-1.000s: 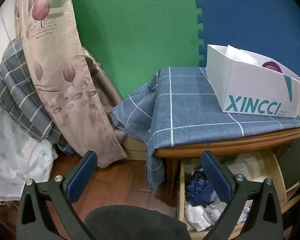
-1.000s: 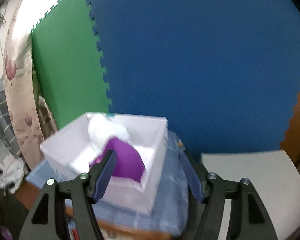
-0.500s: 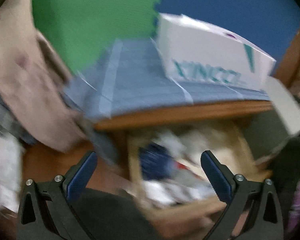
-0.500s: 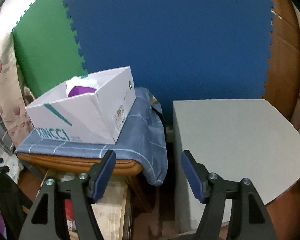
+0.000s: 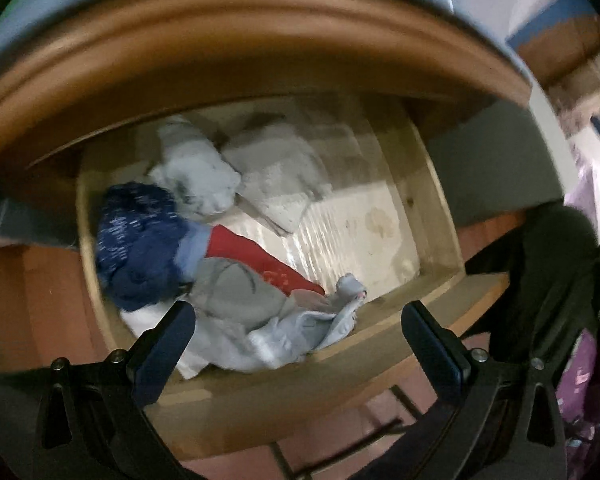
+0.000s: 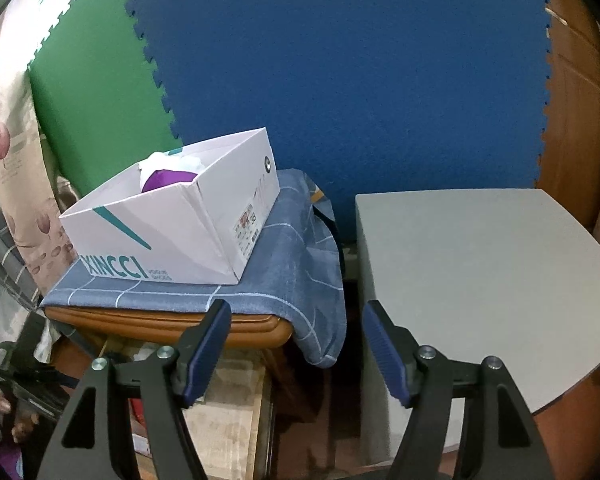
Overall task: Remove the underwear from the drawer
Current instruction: 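Reach the left gripper into the drawer and grasp the white floral-trim underwear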
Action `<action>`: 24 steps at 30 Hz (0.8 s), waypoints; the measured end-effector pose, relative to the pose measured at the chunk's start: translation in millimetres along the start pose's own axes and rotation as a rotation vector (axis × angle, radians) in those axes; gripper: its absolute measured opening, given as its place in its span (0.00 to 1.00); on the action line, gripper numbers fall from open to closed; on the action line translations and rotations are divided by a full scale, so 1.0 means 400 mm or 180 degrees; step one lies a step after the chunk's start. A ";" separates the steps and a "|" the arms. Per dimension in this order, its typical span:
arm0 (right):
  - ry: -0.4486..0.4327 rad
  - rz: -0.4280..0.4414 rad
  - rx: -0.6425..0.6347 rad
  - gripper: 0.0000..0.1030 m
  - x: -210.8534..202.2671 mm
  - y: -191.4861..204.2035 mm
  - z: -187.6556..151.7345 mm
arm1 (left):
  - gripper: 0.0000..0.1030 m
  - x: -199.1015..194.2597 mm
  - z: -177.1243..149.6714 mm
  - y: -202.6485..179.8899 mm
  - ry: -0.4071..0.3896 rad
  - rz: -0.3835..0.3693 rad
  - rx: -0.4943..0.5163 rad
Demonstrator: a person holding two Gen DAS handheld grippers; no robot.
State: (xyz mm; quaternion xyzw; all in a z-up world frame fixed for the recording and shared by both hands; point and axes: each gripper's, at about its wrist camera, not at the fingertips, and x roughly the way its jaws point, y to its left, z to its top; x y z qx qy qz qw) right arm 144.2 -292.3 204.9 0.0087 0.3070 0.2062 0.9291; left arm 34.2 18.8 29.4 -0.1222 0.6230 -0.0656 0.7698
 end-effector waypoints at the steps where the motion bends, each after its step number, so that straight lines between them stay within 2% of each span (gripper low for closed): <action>1: 0.0005 0.0000 -0.0012 0.68 0.001 0.002 0.000 | 0.98 0.020 -0.001 -0.016 0.0100 0.0028 0.0076; 5: -0.0002 0.0025 -0.0024 0.69 -0.001 0.004 -0.001 | 0.94 0.079 0.009 -0.041 0.0374 0.0194 0.0169; 9: -0.0016 0.0066 0.0032 0.69 -0.004 -0.005 0.000 | 0.91 0.136 0.016 -0.038 0.0642 0.0206 0.0110; 16: -0.0016 0.0103 0.0049 0.69 -0.004 -0.007 -0.001 | 0.91 0.203 0.042 -0.052 0.0843 0.0336 0.0247; 19: -0.0022 0.0114 0.0064 0.69 -0.006 -0.009 0.000 | 0.90 0.217 0.048 -0.047 0.0917 0.0323 0.0179; 20: -0.0026 0.0120 0.0073 0.69 -0.006 -0.010 0.000 | 0.84 0.217 0.052 -0.049 0.0887 0.0334 0.0175; 21: -0.0027 0.0123 0.0078 0.69 -0.007 -0.011 0.000 | 0.68 0.212 0.054 -0.050 0.0845 0.0365 0.0176; 22: -0.0025 0.0125 0.0083 0.69 -0.006 -0.011 0.000 | 0.59 0.205 0.056 -0.049 0.0797 0.0427 0.0171; 24: -0.0026 0.0126 0.0079 0.69 -0.007 -0.012 0.000 | 0.26 0.199 0.062 -0.041 0.0779 0.0416 0.0126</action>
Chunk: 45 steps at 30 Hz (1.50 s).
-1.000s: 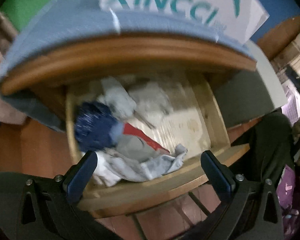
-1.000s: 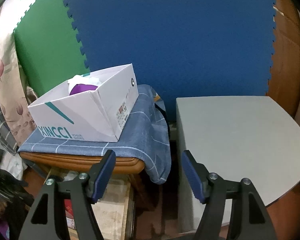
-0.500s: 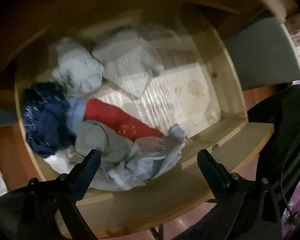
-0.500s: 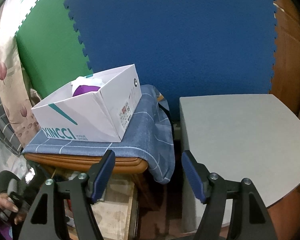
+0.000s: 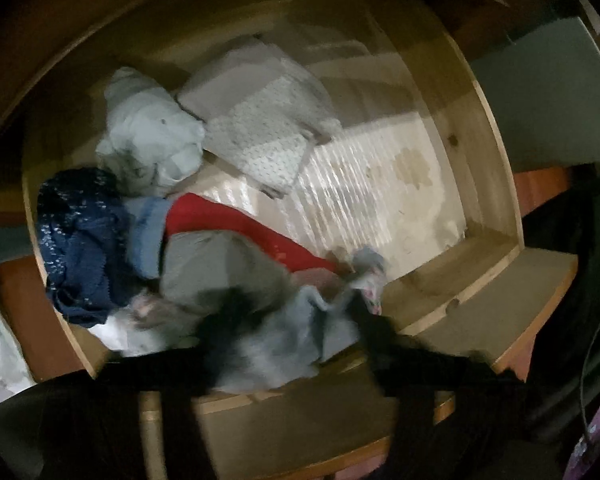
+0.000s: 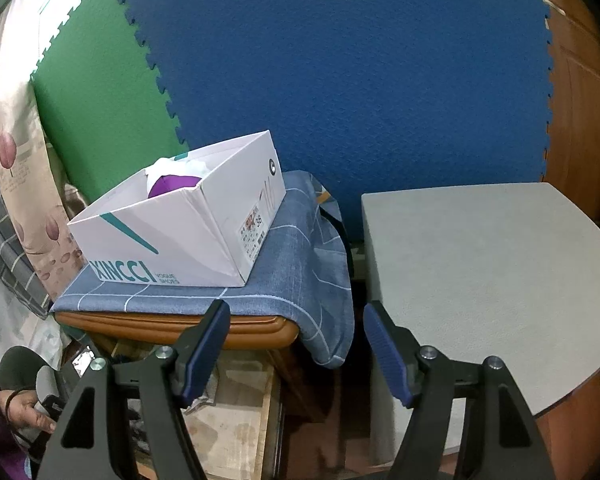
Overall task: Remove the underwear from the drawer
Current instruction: 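Reach the left gripper into the drawer and grasp the white floral-trim underwear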
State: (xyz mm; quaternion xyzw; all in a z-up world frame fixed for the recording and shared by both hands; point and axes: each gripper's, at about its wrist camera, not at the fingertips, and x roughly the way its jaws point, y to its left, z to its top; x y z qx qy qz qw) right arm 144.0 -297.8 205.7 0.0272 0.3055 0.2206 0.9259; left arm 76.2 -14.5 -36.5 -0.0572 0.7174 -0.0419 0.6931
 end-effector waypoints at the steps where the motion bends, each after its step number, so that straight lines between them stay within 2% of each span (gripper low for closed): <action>1: -0.0001 0.0002 0.0004 0.69 0.000 0.000 0.000 | 0.19 -0.001 0.002 0.007 0.0003 -0.0039 -0.0029; 2: 0.0000 0.0006 0.0007 0.69 0.000 -0.001 0.000 | 0.14 0.002 0.004 0.012 0.0018 -0.0090 -0.0053; 4: -0.0001 0.0008 0.0006 0.69 0.000 -0.001 0.000 | 0.14 0.000 0.003 0.020 0.0025 -0.0140 -0.0076; 6: -0.0001 0.0006 0.0008 0.69 0.000 -0.001 0.000 | 0.24 -0.015 0.004 0.028 0.0032 -0.0130 -0.0092; 8: 0.0003 0.0006 0.0013 0.69 0.001 0.000 -0.001 | 0.33 -0.034 0.006 0.041 -0.0025 -0.0257 -0.0188; 11: 0.0006 0.0006 0.0000 0.69 0.000 0.001 -0.001 | 0.48 -0.058 0.007 0.044 -0.0065 -0.0287 -0.0225; 13: 0.0007 0.0006 -0.0003 0.70 0.000 0.002 -0.001 | 0.55 -0.058 0.008 0.036 -0.0052 -0.0231 -0.0162; 17: 0.0008 0.0013 0.0006 0.70 0.000 0.002 -0.001 | 0.57 -0.040 0.012 0.015 -0.0009 -0.0040 -0.0033; 21: 0.0030 0.0004 -0.0017 0.70 0.000 0.004 -0.003 | 0.71 -0.035 0.020 -0.025 -0.0041 -0.0007 0.0141; 26: 0.0033 0.0014 -0.0018 0.71 -0.003 0.005 -0.003 | 0.87 0.018 0.044 -0.075 0.0193 0.0247 0.0382; 28: 0.0036 0.0021 -0.0008 0.71 -0.003 0.004 -0.002 | 0.89 0.022 0.054 -0.094 0.0197 0.0330 0.0516; 31: 0.0041 0.0022 -0.0024 0.71 -0.004 0.006 -0.003 | 0.90 0.031 0.075 -0.086 0.0205 0.0229 0.0451; 34: 0.0044 0.0027 -0.0035 0.72 -0.003 0.005 -0.002 | 0.83 0.042 0.094 -0.081 0.0253 0.0308 0.0497; 35: 0.0043 0.0030 -0.0030 0.72 -0.004 0.004 -0.002 | 0.70 0.042 0.099 -0.082 0.0241 0.0384 0.0531; 36: 0.0044 0.0031 -0.0026 0.72 -0.004 0.004 -0.001 | 0.50 0.048 0.101 -0.089 0.0206 0.0455 0.0560; 37: 0.0045 0.0036 -0.0018 0.72 -0.003 0.003 -0.001 | 0.40 0.043 0.106 -0.086 0.0165 0.0522 0.0586; 38: 0.0043 0.0040 -0.0011 0.72 -0.004 0.003 -0.001 | 0.20 0.036 0.113 -0.077 0.0132 0.0528 0.0570; 39: 0.0043 0.0043 -0.0007 0.72 -0.005 0.002 0.000 | 0.11 0.020 0.122 -0.053 0.0110 0.0480 0.0522; 40: 0.0045 0.0043 -0.0009 0.72 -0.005 0.003 -0.001 | 0.11 0.013 0.129 -0.037 0.0097 0.0381 0.0460; 43: 0.0052 0.0046 -0.0019 0.72 -0.002 0.005 -0.001 | 0.10 -0.005 0.128 -0.025 -0.0010 0.0339 0.0494; 45: 0.0052 0.0046 -0.0014 0.72 -0.002 0.004 -0.001 | 0.09 -0.025 0.123 -0.015 -0.0073 0.0214 0.0441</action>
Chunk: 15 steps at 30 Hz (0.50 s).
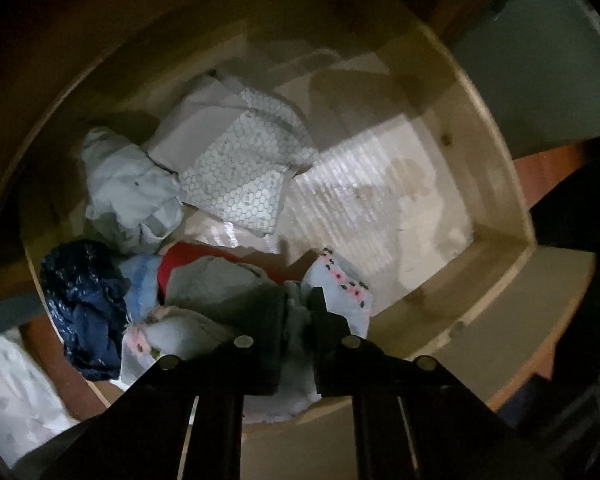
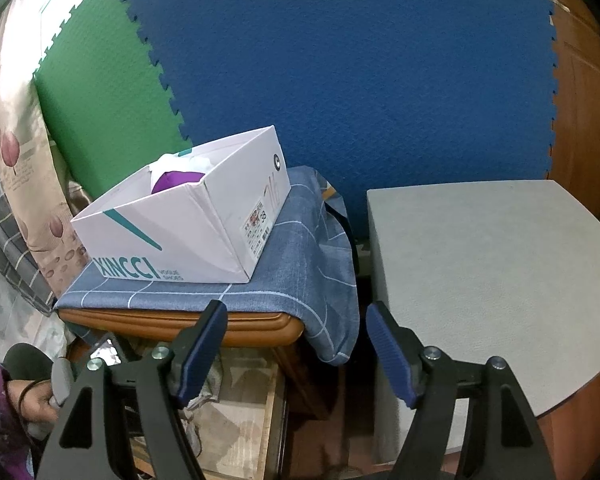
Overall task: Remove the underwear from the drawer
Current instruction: 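Reach the left gripper into the drawer and grasp the white floral-trim underwear, then lift the floral-trim underwear with the left gripper and release it into the shoe box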
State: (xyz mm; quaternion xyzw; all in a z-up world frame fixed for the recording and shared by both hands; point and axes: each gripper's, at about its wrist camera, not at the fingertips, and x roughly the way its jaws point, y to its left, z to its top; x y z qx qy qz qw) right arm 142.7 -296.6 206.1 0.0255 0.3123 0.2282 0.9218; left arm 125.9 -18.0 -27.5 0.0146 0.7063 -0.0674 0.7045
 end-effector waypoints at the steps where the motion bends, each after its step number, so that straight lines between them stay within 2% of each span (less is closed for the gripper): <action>1: 0.0002 0.0000 0.0001 0.72 0.000 0.000 0.000 | 0.09 -0.009 0.000 0.008 -0.0037 -0.0055 -0.0046; 6: 0.0010 -0.0003 -0.0002 0.72 0.001 0.002 -0.002 | 0.08 -0.079 -0.007 0.032 -0.0346 -0.0330 -0.0241; 9: 0.0021 -0.0005 -0.0005 0.72 0.003 0.004 -0.002 | 0.08 -0.148 -0.008 0.045 -0.0611 -0.0590 -0.0339; 12: 0.0029 -0.0007 -0.0015 0.72 0.006 0.004 -0.001 | 0.08 -0.219 -0.059 0.018 -0.0828 -0.0734 -0.0446; 15: 0.0033 -0.0008 -0.0016 0.72 0.007 0.003 -0.002 | 0.08 -0.267 -0.082 0.035 -0.0999 -0.0840 -0.0572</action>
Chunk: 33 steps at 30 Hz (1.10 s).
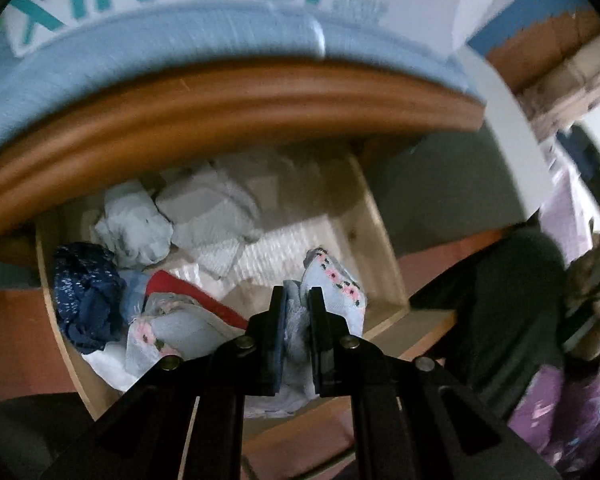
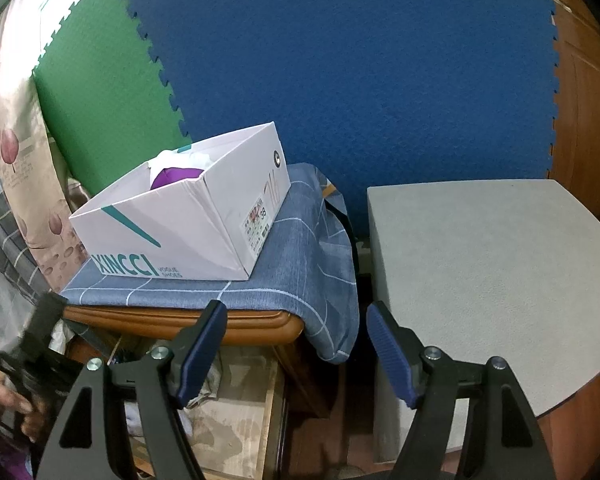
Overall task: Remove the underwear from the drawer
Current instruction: 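Lift the floral-trim underwear with the left gripper and release it into the shoe box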
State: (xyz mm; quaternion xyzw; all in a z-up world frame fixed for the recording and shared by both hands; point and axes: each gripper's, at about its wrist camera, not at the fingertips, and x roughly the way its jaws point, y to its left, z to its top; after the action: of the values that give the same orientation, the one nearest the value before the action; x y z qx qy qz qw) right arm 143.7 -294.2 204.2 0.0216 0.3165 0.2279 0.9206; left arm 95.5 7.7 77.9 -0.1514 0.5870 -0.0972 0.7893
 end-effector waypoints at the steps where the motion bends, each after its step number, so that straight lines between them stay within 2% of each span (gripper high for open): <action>1: 0.0000 0.0001 0.0003 0.72 0.000 0.000 0.000 | 0.08 -0.011 -0.004 -0.004 -0.0061 -0.0028 -0.0028; 12: 0.0014 -0.0010 -0.0016 0.72 0.002 0.002 0.000 | 0.08 -0.132 -0.050 -0.019 -0.0396 -0.0221 -0.0196; 18: 0.0025 -0.0018 -0.0028 0.72 0.006 0.003 0.001 | 0.08 -0.197 -0.060 -0.040 -0.0594 -0.0301 -0.0158; 27: 0.0023 -0.0013 -0.0023 0.72 0.006 0.002 0.001 | 0.08 -0.361 -0.024 -0.062 -0.0948 -0.0501 -0.0164; 33: 0.0019 -0.0008 -0.0018 0.72 0.004 0.001 0.002 | 0.08 -0.493 0.049 -0.079 -0.1225 -0.0510 -0.0107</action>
State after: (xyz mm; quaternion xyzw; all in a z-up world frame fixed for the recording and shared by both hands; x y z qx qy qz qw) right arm 145.2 -293.1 203.9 0.0179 0.3185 0.2278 0.9200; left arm 57.2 45.8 271.3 -0.2266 0.4130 -0.1192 0.8740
